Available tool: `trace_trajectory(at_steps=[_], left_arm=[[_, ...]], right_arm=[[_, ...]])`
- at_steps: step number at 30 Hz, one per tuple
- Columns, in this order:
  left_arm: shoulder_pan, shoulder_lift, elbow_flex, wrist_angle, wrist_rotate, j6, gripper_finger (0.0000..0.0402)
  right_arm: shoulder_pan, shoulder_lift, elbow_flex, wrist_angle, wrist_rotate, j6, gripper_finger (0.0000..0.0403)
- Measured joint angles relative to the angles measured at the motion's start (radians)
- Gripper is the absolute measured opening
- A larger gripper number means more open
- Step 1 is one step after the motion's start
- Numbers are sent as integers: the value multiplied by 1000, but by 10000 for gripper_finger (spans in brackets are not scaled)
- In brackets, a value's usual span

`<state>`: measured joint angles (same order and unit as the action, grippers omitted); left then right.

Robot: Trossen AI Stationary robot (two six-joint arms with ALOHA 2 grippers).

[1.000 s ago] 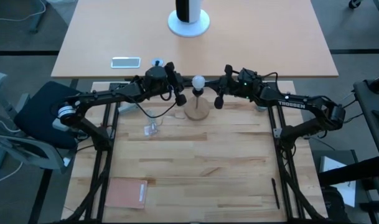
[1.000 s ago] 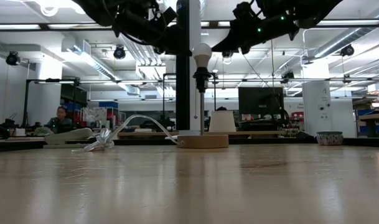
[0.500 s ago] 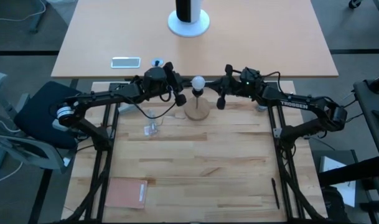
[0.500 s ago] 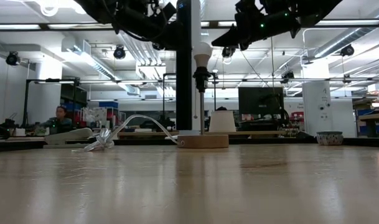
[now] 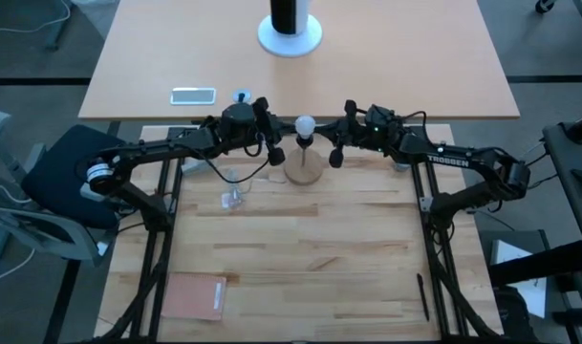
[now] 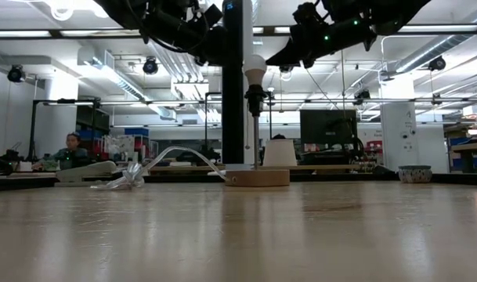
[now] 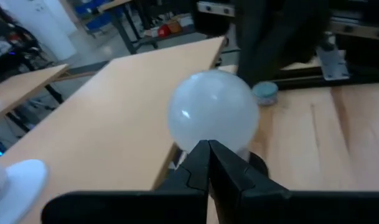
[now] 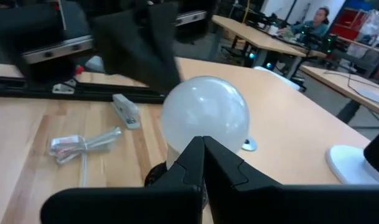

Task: Screw lightbulb
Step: Remove the lightbulb from the desk lamp

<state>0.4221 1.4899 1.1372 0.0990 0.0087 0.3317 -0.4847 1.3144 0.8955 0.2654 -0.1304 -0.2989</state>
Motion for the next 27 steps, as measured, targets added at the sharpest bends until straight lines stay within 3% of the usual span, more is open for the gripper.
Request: trace_trajectory(at_steps=[7, 14, 20, 27], left_arm=[[-3, -14, -1, -7, -3, 3, 0], [1, 3, -1, 50, -140, 8, 0], [2, 47, -1, 145, -118, 30, 0], [4, 45, -1, 141, -48, 27, 0]], right_arm=[[0, -17, 0, -22, 3, -8, 0], [0, -38, 0, -38, -27, -28, 0], [0, -28, 0, -40, -33, -24, 0], [0, -28, 0, -34, -31, -17, 0]])
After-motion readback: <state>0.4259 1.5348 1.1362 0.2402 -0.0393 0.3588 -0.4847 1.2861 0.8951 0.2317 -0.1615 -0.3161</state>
